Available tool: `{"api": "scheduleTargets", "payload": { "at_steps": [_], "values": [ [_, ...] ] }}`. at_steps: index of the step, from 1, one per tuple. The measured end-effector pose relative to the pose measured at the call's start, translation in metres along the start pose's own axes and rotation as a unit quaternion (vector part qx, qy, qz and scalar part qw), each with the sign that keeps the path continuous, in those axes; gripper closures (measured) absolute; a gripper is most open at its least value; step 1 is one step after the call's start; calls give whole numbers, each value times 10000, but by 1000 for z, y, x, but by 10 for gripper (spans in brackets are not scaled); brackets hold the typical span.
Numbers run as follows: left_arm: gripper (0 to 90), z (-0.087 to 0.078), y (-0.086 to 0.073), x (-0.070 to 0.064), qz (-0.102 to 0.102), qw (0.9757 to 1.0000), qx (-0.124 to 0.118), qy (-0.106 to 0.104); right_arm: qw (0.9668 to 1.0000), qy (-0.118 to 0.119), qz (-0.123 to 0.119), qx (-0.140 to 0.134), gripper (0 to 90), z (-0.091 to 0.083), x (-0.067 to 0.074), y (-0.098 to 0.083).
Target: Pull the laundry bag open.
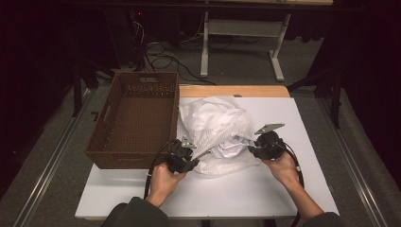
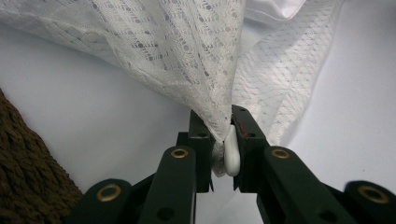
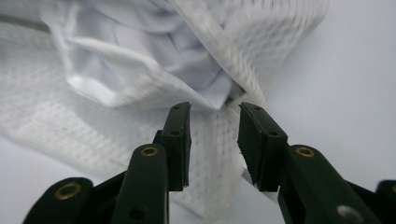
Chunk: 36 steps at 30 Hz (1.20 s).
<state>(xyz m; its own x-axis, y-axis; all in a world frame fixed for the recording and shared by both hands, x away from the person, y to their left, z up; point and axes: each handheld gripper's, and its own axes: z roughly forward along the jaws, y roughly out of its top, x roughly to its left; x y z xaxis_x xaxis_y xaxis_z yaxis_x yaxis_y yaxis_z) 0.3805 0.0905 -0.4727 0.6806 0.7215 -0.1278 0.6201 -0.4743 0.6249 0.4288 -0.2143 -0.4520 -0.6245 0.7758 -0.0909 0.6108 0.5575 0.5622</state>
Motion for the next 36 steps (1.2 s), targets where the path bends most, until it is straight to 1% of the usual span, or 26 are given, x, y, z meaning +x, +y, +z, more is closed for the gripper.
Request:
{"api": "scheduleTargets", "payload": {
  "at_steps": [2, 3, 5, 7, 8, 10, 12, 13, 14, 16, 19, 24, 27, 30, 32, 33, 34, 36],
  "values": [
    [798, 0, 0, 0, -16, 10000, 0, -6, 9998, -28, -1, 172, 615, 9, -1, -1],
    [798, 0, 0, 1, -23, 10000, -4, -13, 9997, -52, -44, 241, 612, 13, -1, 0],
    [798, 0, 0, 2, -32, 10000, 3, -23, 9991, -159, -95, 377, 612, 20, -1, 2],
    [798, 0, 0, 2, -25, 10000, -2, -26, 9985, -244, -52, 496, 611, 27, -3, 2],
    [798, 0, 0, 2, -38, 10000, -21, -27, 9981, -250, -45, 560, 613, 31, -5, 2],
    [798, 0, 0, 2, -18, 10000, -3, -27, 9975, -242, -13, 662, 649, 36, -7, 0],
    [799, 0, 0, 2, -30, 10000, 1, -29, 9975, -193, 17, 677, 729, 37, -8, -3],
    [799, 0, 0, 2, -28, 10000, 4, -30, 9974, -221, 0, 686, 777, 37, -7, -4],
    [799, 0, 0, 2, -23, 10000, 8, -33, 9975, -165, -13, 687, 821, 36, -7, -5],
    [800, 1, 0, 1, -43, 10000, 17, -56, 9975, -114, -15, 701, 875, 35, -7, -7],
    [801, 2, 1, 2, -74, 9999, 41, -96, 9975, -86, -15, 699, 900, 33, -7, -9],
    [801, 0, 0, 4, -89, 9999, 41, -99, 9976, -97, -1, 690, 900, 25, -7, -15],
    [801, -2, 0, 3, -105, 9999, 24, -98, 9976, -132, -44, 674, 900, 14, -6, -24],
    [801, 0, 1, 3, -89, 9999, 44, -76, 9981, -76, 5, 618, 900, 1, -6, -38],
    [801, 2, 1, 2, -87, 9999, 55, -60, 9983, 36, 75, 585, 898, -3, -7, -46],
    [801, 2, 1, 2, -70, 9999, 89, -64, 9983, 96, 108, 568, 885, -4, -8, -49],
    [801, 3, 1, 1, -85, 9999, 83, -49, 9983, 106, 109, 569, 850, -4, -7, -50],
    [801, 3, 1, 1, -97, 9999, 81, -46, 9988, 164, 52, 468, 762, -5, -4, -48]
  ]
}}
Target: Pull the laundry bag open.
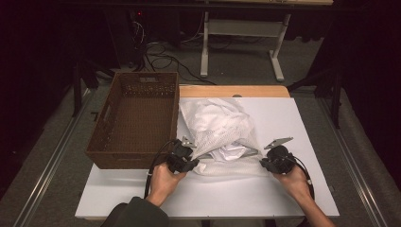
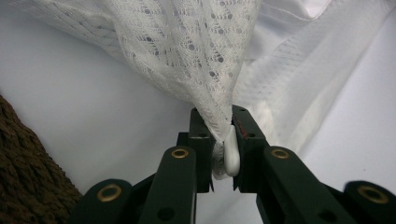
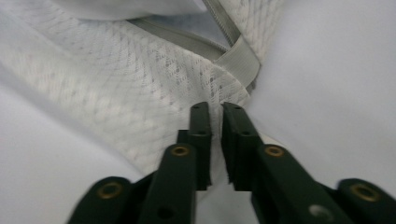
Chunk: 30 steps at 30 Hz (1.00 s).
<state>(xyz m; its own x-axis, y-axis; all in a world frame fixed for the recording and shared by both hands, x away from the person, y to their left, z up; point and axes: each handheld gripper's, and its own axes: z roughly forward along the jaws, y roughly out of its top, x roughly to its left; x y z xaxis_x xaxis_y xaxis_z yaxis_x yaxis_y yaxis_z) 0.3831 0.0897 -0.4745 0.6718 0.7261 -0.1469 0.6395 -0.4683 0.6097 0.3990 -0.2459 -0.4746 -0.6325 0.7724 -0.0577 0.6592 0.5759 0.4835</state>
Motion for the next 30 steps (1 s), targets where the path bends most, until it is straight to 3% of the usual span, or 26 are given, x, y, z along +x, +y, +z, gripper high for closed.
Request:
{"api": "scheduleTargets", "payload": {
  "at_steps": [4, 7, 9, 12, 14, 18, 23, 30],
  "values": [
    [801, -1, 0, 1, 28, 10000, 17, 10, 9993, 78, -206, -289, 678, -10, 11, 12],
    [801, -1, 0, 1, 27, 10000, 21, 3, 9979, 213, -425, -436, 678, -18, 23, 23],
    [801, -1, 0, 1, 35, 10000, 13, -14, 9965, 395, -616, -392, 683, -19, 34, 31],
    [801, 0, 0, -2, 64, 9999, 63, -76, 9937, 661, -903, -89, 700, -7, 49, 42],
    [801, -1, 1, -3, 81, 9999, 79, -74, 9917, 718, -1059, 116, 710, 3, 57, 48],
    [801, -2, 1, 0, 69, 9999, 84, -83, 9901, 831, -1101, 253, 728, 20, 67, 63],
    [801, -5, 1, -1, 59, 9999, 33, -105, 9914, 780, -1017, 284, 742, 38, 69, 85],
    [801, -11, 2, -6, 95, 9998, -93, -128, 9927, 581, -1057, 38, 760, 53, 73, 108]
  ]
}}
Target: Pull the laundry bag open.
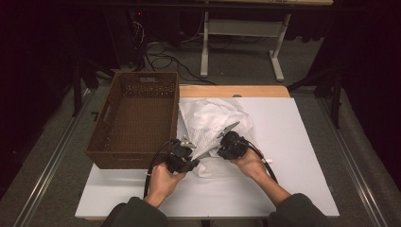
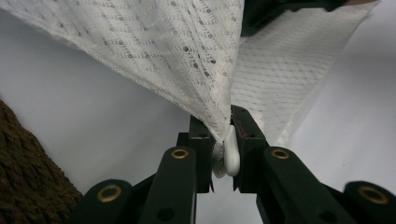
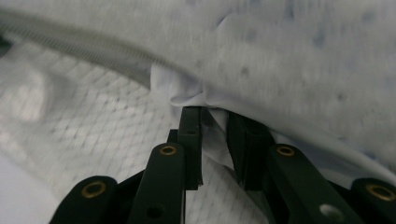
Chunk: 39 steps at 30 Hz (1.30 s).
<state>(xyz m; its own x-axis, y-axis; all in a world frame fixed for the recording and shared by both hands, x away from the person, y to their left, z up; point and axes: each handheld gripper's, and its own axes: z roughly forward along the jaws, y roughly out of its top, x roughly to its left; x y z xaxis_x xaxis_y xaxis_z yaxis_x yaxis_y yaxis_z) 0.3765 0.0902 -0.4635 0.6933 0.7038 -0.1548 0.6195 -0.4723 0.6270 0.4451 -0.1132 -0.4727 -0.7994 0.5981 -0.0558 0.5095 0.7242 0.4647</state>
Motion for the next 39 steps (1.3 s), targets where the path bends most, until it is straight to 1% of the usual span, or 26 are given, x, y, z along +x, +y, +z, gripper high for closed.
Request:
{"api": "scheduleTargets", "payload": {
  "at_steps": [1, 3, 5, 6, 7, 8, 9, 10, 11, 12, 13, 15, 16, 17, 18, 20, 21, 22, 25, 26, 28, 29, 31, 33, 38, 39],
  "values": [
    [802, -1, 0, 0, 24, 10000, 10, -24, 10000, -68, -6, 0, 760, 2, 0, 2],
    [802, -1, 1, -2, -10, 10000, -41, -17, 9998, -157, 106, -14, 765, 7, -2, 6],
    [803, -1, 0, -2, -13, 10000, -25, -21, 9994, -314, 139, 22, 781, 12, -5, 8],
    [803, -2, 0, -1, 6, 10000, -3, -11, 9991, -399, 117, 27, 789, 16, -6, 9],
    [803, -2, 0, -1, 25, 10000, 17, 7, 9988, -497, -16, 21, 801, 19, -9, 10],
    [803, -1, 0, -1, 27, 10000, 25, 46, 9980, -632, -11, 43, 808, 22, -9, 10],
    [802, 0, 0, -2, 78, 9999, 43, 128, 9971, -760, -64, 47, 808, 24, -10, 11],
    [802, 1, 0, -3, 121, 9997, 81, 197, 9967, -803, -65, 34, 808, 26, -12, 12],
    [802, 2, -1, -4, 166, 9995, 84, 254, 9967, -811, -28, 36, 806, 26, -13, 14],
    [800, 3, 0, -5, 210, 9994, 96, 272, 9967, -805, 42, 85, 801, 25, -14, 14],
    [800, 3, 0, -5, 216, 9993, 110, 269, 9968, -790, 48, 66, 784, 25, -13, 14],
    [799, 6, 0, -2, 189, 9995, 155, 191, 9975, -700, -41, 93, 728, 22, -12, 13],
    [799, 7, 0, 0, 124, 9997, 160, 141, 9982, -594, -78, 93, 694, 18, -13, 12],
    [799, 8, 0, 0, 85, 9998, 150, 118, 9989, -475, -26, 44, 664, 14, -13, 10],
    [799, 9, 0, 0, 120, 9997, 162, 147, 9994, -334, 30, 50, 644, 9, -13, 6],
    [798, 10, 0, -2, 105, 9997, 180, 132, 9996, -258, 45, -36, 631, 0, -13, -5],
    [798, 10, 1, -1, 111, 9997, 174, 129, 9996, -232, 130, -52, 628, -5, -14, -10],
    [797, 10, 1, -1, 108, 9997, 189, 139, 9996, -244, 132, -50, 629, -9, -15, -15],
    [797, 10, 1, -1, 93, 9996, 199, 159, 9990, -257, 253, -252, 633, -23, -19, -27],
    [797, 10, 1, -1, 81, 9997, 188, 154, 9988, -322, 256, -259, 635, -26, -19, -31],
    [796, 11, 1, -1, 113, 9996, 210, 136, 9986, -344, 279, -295, 637, -34, -20, -37],
    [796, 11, 1, -2, 122, 9996, 211, 145, 9982, -419, 291, -310, 638, -37, -20, -40],
    [796, 12, 1, -1, 110, 9997, 193, 133, 9974, -429, 361, -445, 639, -44, -21, -48],
    [796, 12, 1, 0, 95, 9996, 217, 140, 9970, -504, 381, -454, 639, -48, -22, -54],
    [795, 14, 1, 0, 62, 9997, 211, 95, 9932, -528, 673, -785, 648, -57, -30, -71],
    [794, 13, 1, -1, 43, 9998, 183, 97, 9919, -461, 778, -890, 648, -58, -32, -75]
  ]
}}
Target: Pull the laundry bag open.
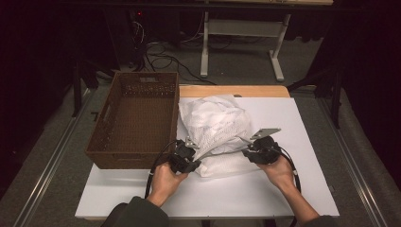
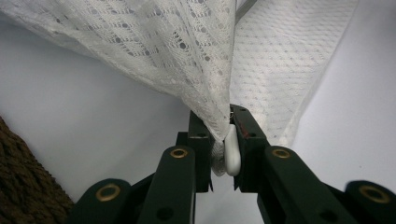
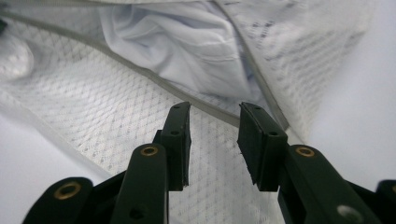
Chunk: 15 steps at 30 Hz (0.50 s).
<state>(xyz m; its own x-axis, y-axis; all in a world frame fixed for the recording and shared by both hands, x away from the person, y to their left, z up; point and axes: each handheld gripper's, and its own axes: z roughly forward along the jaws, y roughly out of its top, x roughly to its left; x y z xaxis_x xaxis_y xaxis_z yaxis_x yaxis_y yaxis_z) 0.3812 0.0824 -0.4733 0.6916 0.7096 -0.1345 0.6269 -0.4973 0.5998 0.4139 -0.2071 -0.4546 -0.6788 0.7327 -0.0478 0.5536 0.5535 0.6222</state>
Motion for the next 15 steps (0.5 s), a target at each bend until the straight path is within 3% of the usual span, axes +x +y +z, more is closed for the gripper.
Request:
{"api": "scheduleTargets", "payload": {
  "at_steps": [2, 5, 11, 15],
  "values": [
    [793, -1, 0, 0, -16, 10000, -38, 2, 9997, -40, 220, -67, 647, -1, -3, -7],
    [793, 0, -1, 1, 3, 10000, -9, -14, 9993, -302, 228, -32, 643, -4, -5, -11],
    [791, 1, -1, 3, -53, 10000, -29, -23, 9975, -496, 491, 82, 606, 1, -17, -12],
    [789, -2, -1, 2, -38, 10000, -73, 16, 9968, -630, 426, 224, 564, 12, -20, -8]
  ]
}}
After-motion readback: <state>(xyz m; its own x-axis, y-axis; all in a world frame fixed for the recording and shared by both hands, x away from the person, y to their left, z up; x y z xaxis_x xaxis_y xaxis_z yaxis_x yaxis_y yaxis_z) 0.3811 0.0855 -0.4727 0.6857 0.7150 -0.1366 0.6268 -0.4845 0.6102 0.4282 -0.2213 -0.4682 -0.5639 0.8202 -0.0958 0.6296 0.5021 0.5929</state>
